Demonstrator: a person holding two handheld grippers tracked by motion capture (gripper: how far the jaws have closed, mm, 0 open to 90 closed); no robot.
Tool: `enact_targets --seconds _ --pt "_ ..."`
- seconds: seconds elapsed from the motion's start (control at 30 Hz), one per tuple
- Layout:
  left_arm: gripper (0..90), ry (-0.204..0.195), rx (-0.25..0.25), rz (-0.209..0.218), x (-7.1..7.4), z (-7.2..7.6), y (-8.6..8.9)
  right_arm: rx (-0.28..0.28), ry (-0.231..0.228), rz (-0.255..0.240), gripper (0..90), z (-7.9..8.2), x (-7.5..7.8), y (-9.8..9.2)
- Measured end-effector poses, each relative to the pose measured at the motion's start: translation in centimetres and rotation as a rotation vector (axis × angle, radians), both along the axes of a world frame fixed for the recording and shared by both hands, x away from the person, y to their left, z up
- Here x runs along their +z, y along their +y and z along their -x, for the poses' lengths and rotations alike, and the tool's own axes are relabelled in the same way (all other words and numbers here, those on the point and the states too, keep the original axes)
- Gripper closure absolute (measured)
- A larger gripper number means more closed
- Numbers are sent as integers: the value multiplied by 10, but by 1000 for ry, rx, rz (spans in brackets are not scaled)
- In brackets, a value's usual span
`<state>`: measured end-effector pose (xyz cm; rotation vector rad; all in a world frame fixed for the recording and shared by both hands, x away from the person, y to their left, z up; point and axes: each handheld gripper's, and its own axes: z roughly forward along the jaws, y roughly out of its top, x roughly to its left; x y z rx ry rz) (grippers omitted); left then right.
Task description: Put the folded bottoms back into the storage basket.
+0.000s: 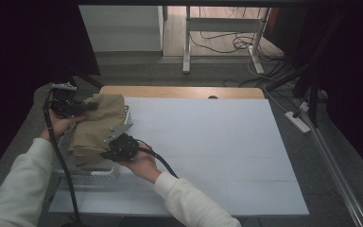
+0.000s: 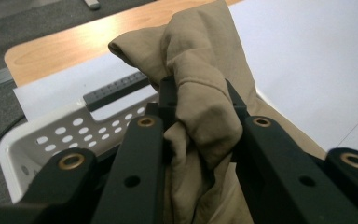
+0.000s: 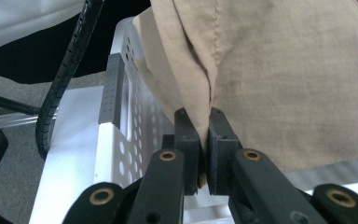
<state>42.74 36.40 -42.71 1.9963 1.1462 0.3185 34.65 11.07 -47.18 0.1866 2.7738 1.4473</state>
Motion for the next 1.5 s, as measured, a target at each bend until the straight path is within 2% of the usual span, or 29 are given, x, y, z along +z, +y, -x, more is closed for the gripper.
enact_targets --seconds 0.5,0.83,0.93,0.97,1.0,1.03,1.07,1.17,1.33,1.5 --pt "759 42 18 -5 -19 -3 8 3 25 15 848 0 -11 11" --pt "757 41 23 -5 -21 -4 10 7 27 17 847 -1 -11 14" --pt "721 37 42 -11 -23 -4 10 9 30 18 836 -1 -12 16" --pt "655 31 59 -15 -23 -4 11 17 36 21 798 -1 -13 16" --pt "531 30 75 -25 -23 -5 12 27 47 26 705 -1 -13 17" --pt "412 27 95 -49 -22 -5 12 19 36 28 609 0 -13 18" --pt "356 24 106 -72 -21 -4 12 10 34 25 543 1 -12 17" --pt "306 14 116 -56 -18 -2 12 -17 44 9 419 0 -7 11" --pt "295 9 90 -6 -12 3 6 -36 50 -9 383 -3 2 -6" --pt "296 6 52 53 -4 12 -10 -59 67 -31 382 -8 8 -34"
